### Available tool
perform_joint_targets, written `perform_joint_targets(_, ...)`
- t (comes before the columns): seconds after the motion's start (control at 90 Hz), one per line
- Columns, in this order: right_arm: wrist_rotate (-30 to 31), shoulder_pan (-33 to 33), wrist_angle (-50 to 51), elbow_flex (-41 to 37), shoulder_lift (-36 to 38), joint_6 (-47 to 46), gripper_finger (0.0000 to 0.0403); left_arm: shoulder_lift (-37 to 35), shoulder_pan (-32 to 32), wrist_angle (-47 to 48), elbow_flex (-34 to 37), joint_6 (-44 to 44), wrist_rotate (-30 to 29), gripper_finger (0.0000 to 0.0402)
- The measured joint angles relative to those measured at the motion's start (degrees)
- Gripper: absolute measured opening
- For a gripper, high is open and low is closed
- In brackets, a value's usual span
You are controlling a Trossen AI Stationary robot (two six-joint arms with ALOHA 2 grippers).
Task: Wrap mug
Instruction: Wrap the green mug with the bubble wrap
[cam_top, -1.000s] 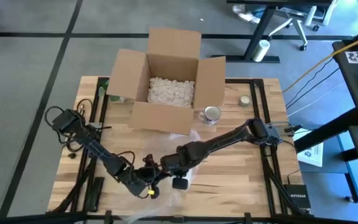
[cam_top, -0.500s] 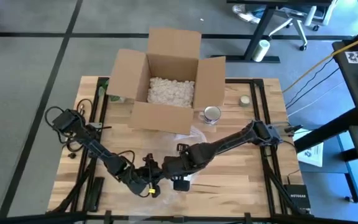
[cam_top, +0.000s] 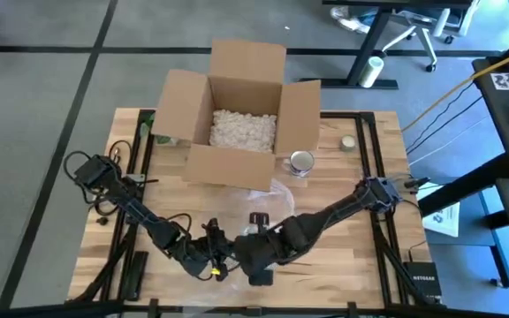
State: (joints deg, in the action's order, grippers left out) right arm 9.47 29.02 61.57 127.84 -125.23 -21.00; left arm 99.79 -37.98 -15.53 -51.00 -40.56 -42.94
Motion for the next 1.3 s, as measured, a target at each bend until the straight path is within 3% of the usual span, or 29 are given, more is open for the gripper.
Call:
perform_joint_targets(0.178, -4.6, -0.22, 0.0, -0.24, -0.54, 0.66, 0.0, 0.0, 0.02, -0.02, 0.0, -0.2, 0.0, 0.0)
perform_joint_targets(0.422, -9.75, -2.24, -6.31, -8.23, -0.65, 0.7, 0.0, 0.0, 0.0, -0.04, 0.0, -0.68, 0.0, 0.0)
perform_joint_targets(0.811, 0.4, -4.3, 1.13, -11.72, -0.66, -2.69, 0.0, 0.02, 0.02, -0.03, 0.02, -0.61, -0.09, 0.0)
perform_joint_targets(1.144, -3.84, -4.23, 1.81, -10.22, -0.66, -2.92, 0.0, 0.02, 0.0, -0.1, 0.02, -0.81, -0.04, 0.0)
perform_joint_targets(1.3, -2.99, -3.86, 5.45, -7.21, -0.66, -3.12, 0.0, 0.02, 0.0, -0.17, 0.02, -0.77, -0.04, 0.0)
